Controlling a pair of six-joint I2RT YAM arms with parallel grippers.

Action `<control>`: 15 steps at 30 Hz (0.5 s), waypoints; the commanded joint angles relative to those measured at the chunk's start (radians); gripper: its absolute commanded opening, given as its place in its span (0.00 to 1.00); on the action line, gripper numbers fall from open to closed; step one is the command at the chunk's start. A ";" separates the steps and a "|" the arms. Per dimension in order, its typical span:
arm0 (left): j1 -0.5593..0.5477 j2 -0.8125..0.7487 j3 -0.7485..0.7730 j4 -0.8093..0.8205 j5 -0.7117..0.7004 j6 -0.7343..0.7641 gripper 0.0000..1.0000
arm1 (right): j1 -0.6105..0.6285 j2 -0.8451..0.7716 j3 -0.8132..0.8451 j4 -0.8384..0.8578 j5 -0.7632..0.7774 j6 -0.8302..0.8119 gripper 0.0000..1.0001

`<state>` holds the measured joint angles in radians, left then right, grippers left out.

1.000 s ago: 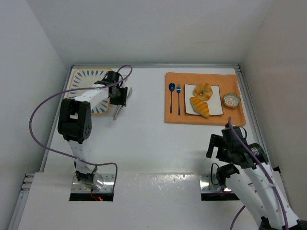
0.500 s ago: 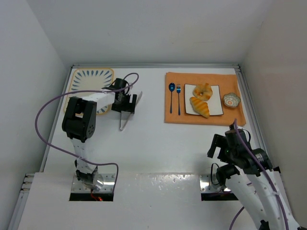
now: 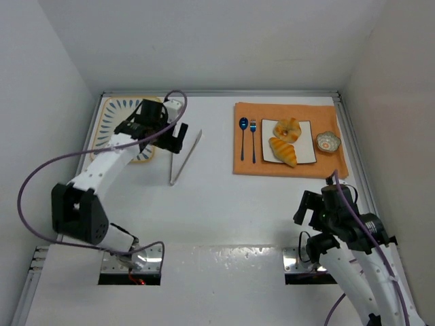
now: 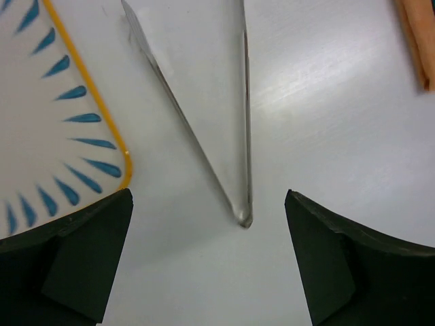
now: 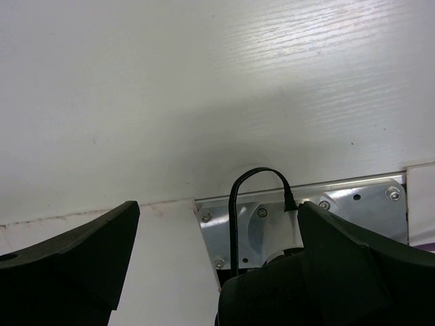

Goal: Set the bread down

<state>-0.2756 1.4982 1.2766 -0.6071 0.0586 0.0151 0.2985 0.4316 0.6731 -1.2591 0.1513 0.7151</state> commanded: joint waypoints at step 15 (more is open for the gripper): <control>0.004 -0.476 -0.622 0.026 -0.182 0.312 1.00 | 0.002 0.019 0.008 -0.260 -0.036 -0.075 1.00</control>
<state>-0.2893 1.0817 0.6674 -0.6659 -0.1326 0.3138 0.2985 0.4629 0.6746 -1.2610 0.1123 0.6495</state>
